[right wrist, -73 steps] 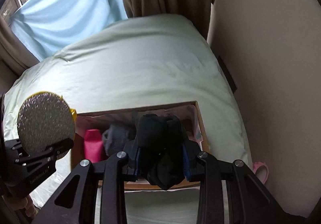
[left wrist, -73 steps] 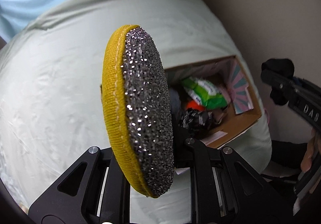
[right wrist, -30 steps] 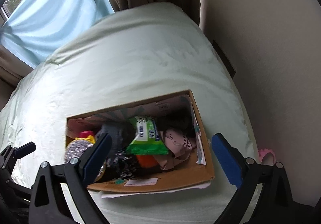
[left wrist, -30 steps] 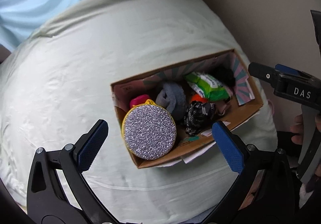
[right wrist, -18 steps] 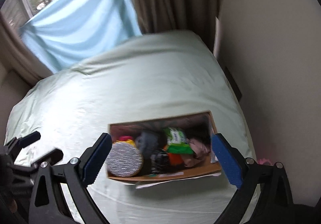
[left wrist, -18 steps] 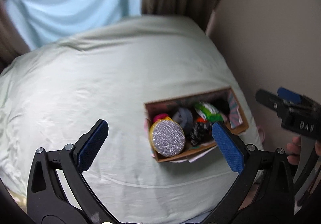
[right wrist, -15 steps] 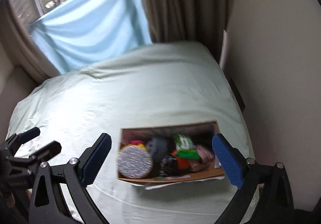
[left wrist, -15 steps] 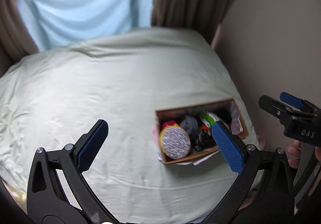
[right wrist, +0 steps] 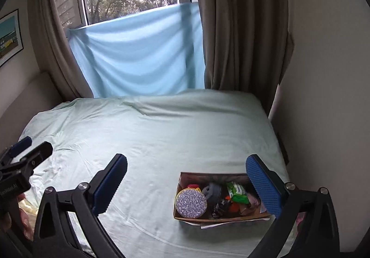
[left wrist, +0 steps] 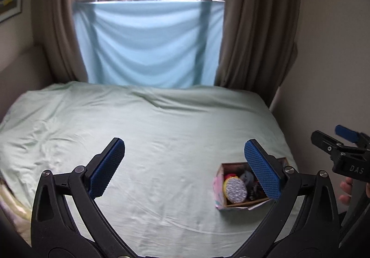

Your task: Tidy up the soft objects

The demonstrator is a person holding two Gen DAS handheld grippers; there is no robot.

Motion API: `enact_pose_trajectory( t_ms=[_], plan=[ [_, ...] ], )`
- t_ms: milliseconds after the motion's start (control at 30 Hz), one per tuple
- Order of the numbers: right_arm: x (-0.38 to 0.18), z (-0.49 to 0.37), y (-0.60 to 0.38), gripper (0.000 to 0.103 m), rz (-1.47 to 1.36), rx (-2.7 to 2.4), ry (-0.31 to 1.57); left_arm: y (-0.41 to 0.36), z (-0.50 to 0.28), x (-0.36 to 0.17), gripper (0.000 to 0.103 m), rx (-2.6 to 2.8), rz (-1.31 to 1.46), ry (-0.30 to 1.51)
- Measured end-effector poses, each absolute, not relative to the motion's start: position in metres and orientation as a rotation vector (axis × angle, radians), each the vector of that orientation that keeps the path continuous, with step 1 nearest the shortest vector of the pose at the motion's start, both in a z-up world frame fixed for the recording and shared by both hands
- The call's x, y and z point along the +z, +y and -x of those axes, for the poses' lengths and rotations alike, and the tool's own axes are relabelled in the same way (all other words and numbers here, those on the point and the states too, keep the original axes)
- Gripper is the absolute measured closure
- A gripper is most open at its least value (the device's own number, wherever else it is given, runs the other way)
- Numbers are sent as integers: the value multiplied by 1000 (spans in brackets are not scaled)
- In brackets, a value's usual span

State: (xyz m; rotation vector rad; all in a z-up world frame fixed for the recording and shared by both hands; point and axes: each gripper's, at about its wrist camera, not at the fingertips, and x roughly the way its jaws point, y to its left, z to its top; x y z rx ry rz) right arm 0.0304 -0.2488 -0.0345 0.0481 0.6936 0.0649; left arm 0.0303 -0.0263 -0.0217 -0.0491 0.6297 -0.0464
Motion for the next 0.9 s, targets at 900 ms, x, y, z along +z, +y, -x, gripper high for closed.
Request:
enact_pose_trajectory(
  t_ms=[900],
  plan=[
    [-5,-4,-223,1,-21,35,577,-19,-1,0,0,-53,10,500]
  ],
)
